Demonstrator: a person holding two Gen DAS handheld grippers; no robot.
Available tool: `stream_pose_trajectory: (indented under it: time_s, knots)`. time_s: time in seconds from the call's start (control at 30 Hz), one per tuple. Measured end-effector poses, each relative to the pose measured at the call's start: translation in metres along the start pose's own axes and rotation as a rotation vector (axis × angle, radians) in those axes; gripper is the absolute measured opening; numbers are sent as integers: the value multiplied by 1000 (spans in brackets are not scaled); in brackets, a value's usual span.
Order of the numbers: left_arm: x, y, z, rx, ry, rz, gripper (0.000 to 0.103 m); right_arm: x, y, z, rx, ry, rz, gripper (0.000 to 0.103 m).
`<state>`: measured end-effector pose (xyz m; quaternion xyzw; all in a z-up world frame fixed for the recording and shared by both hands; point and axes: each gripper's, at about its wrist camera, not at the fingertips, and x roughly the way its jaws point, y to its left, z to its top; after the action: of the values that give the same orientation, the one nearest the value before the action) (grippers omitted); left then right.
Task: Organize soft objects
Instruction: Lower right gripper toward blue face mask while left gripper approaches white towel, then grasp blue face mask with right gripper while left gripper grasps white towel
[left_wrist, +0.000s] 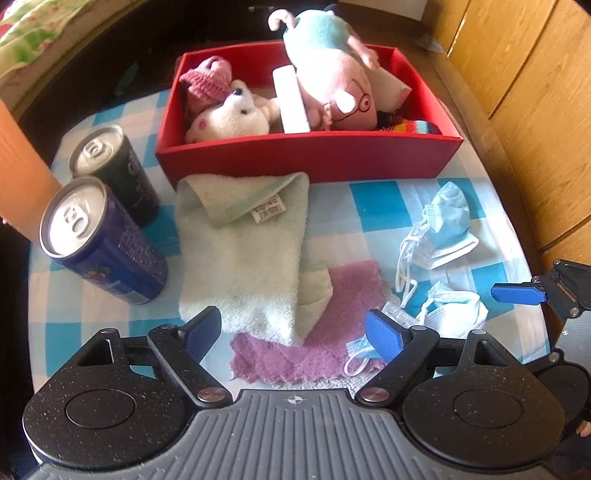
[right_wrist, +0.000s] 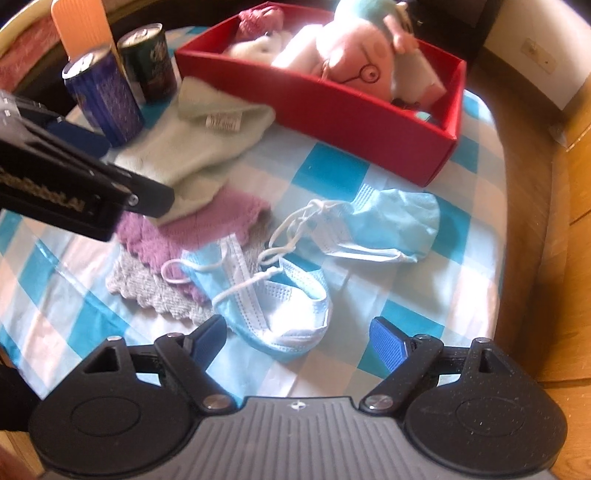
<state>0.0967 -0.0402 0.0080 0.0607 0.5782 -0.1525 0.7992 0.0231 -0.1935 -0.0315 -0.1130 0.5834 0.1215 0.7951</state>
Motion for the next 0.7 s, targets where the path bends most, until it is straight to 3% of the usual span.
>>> stream_pose_trajectory:
  time_s: [0.03,0.07,0.1,0.17,0.27,0.43,0.5,0.53,0.63,0.7]
  knots:
    - [0,1,0,-9,4,-3,83,3,-1,0,-1,2,-5,60]
    - [0,2,0,-14,5,-8,83,5,-3,0,2,7,-4,46]
    - [-2,3,0,-15,3,-12,83,7,-5,1,15,22,13,24]
    - [-4,3,0,-12,-5,-11,83,4,-10,0,43,33,63,16]
    - [-6,6,0,-18,-7,-12,83,-15,-11,-1,36,-20,62,15]
    - [-4,16,4,-63,-7,-17,84,-39,-21,2,98,-98,174,14]
    - [0,18,7,-82,6,-25,84,-32,-22,7,120,-73,174,40]
    - [2,19,9,-91,13,-27,84,-27,-20,8,113,-61,131,45]
    - [3,18,12,-101,12,-40,84,-7,-16,8,94,-15,19,49]
    - [2,16,13,-90,5,-40,84,7,-21,7,150,16,50,49]
